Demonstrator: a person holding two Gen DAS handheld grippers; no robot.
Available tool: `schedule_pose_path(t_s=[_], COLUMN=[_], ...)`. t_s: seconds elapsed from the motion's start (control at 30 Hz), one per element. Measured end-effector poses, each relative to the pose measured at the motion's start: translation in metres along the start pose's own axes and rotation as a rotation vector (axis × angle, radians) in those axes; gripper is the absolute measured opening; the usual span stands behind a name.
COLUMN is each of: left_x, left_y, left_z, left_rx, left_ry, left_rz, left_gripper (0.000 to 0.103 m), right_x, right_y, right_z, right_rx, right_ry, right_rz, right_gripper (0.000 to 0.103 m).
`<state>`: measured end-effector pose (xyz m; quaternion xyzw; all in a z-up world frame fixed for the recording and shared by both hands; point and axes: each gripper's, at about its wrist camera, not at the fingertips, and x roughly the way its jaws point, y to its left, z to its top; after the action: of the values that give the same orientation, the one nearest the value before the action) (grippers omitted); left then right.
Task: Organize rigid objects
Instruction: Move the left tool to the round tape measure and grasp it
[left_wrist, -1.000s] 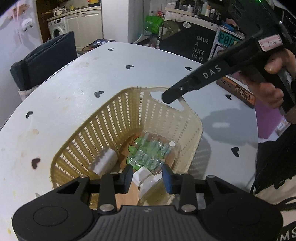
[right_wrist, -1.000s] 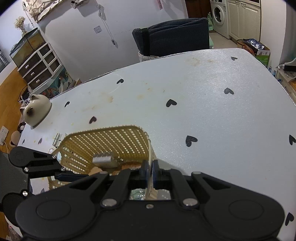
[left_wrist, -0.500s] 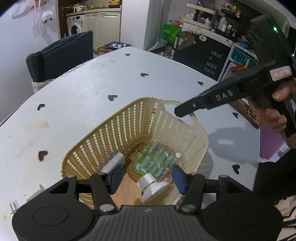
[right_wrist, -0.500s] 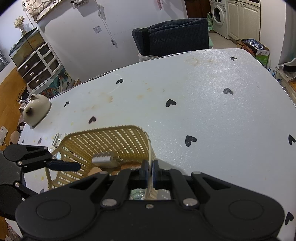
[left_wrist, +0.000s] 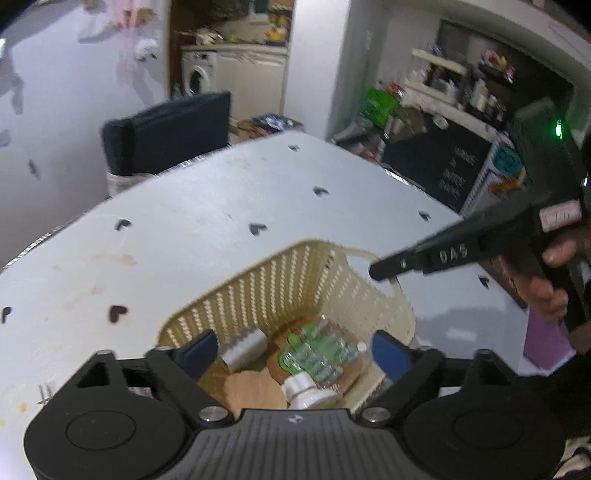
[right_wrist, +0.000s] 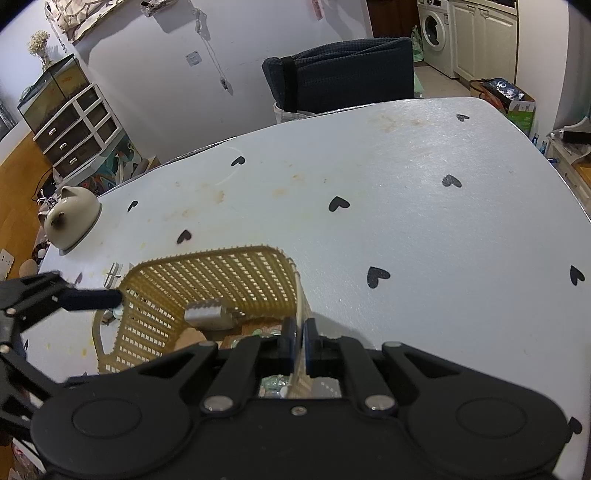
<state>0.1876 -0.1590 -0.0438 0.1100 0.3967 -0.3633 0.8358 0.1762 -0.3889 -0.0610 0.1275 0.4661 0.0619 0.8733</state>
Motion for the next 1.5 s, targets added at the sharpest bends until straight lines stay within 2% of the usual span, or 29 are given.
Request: schedule_pose_path(t_s=[0.27,0.33,0.37,0.57,0.67,0.83,1.17,1.5], left_x=[-0.03,-0.036,-0.04,-0.054,-0.058,-0.063,-0.055,-0.033], left_y=[0.008,0.012,0.015,0.031,0.039,0.053,0.072,0.112], left_z=[-0.002,-0.004,-0.005,-0.015,-0.02,-0.033,-0.058,-0.093], left_rx=[-0.109,-0.14,-0.157,-0.268,-0.311,-0.389,-0.494,-0.583], left_ry=[-0.096,-0.117,-0.127,-0.181,-0.196,-0.219,-0.219,-0.18], left_rz=[0.093,0.114,0.127,0.196,0.231,0.279,0.38,0.474], left_gripper=[0.103,0.103,0.103,0.103,0.103,0.103,0.103,0.103], right_x=[0.001,0.002,0.003,0.003,0.004,0.005,0.007,0.007], right_y=[0.005,0.004,0.004,0.005,0.005,0.008,0.012,0.012], right_z=[-0.001,-0.002,-0.002,-0.003,-0.003,-0.003,-0.005,-0.006], right_rx=[-0.015,-0.012,-0.007,-0.011,-0.01,-0.021,-0.029,-0.027], right_ry=[-0.005,-0.001,-0.003,-0.01,-0.004,-0.001,-0.002,-0.002], right_rz=[-0.03,-0.051,-0.054,-0.054,-0.033,-0.038,-0.06,-0.061], right_gripper=[0.005,0.016,0.016,0.013,0.006,0.005,0.005,0.005])
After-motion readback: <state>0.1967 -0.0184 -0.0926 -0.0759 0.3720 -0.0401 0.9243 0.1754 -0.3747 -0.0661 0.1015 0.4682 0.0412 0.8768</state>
